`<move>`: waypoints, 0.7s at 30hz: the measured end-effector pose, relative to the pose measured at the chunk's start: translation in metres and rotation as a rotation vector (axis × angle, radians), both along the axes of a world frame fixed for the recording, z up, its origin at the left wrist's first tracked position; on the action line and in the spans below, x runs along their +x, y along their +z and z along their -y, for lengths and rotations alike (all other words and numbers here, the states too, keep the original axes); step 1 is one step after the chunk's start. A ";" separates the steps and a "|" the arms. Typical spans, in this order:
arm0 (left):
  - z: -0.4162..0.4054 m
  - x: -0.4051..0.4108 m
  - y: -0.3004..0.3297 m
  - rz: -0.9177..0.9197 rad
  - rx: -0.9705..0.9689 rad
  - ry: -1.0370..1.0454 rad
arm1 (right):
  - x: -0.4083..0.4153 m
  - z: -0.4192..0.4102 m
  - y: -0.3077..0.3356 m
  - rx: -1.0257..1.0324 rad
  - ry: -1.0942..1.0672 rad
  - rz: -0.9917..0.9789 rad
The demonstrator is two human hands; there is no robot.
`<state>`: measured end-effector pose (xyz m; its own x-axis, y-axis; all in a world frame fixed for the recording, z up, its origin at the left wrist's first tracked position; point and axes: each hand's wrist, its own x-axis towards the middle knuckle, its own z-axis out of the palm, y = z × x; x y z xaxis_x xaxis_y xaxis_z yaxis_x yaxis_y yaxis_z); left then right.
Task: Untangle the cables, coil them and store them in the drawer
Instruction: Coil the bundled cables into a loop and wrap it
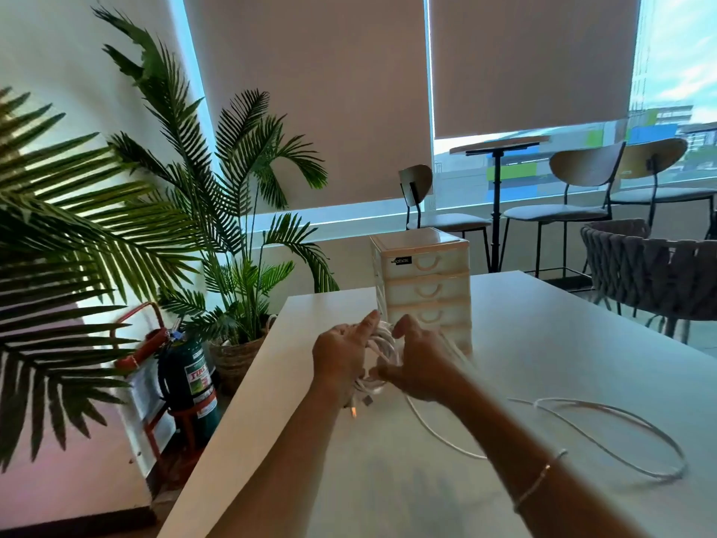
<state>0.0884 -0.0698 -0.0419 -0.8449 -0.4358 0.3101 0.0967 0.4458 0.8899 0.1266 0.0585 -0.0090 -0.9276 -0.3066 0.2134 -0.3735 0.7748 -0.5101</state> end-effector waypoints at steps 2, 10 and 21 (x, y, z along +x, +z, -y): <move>-0.003 -0.003 -0.001 -0.007 0.047 -0.002 | -0.002 0.008 -0.009 -0.129 -0.091 0.016; 0.002 -0.010 -0.004 -0.040 -0.270 0.000 | -0.016 0.013 0.005 0.140 -0.024 -0.234; 0.011 -0.014 0.000 0.015 -0.332 -0.179 | -0.051 0.012 -0.021 -0.298 -0.079 -0.235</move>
<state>0.0739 -0.0810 -0.0422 -0.9041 -0.1589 0.3966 0.1871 0.6872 0.7019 0.0756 0.0464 -0.0295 -0.8611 -0.1284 0.4920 -0.4519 0.6369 -0.6246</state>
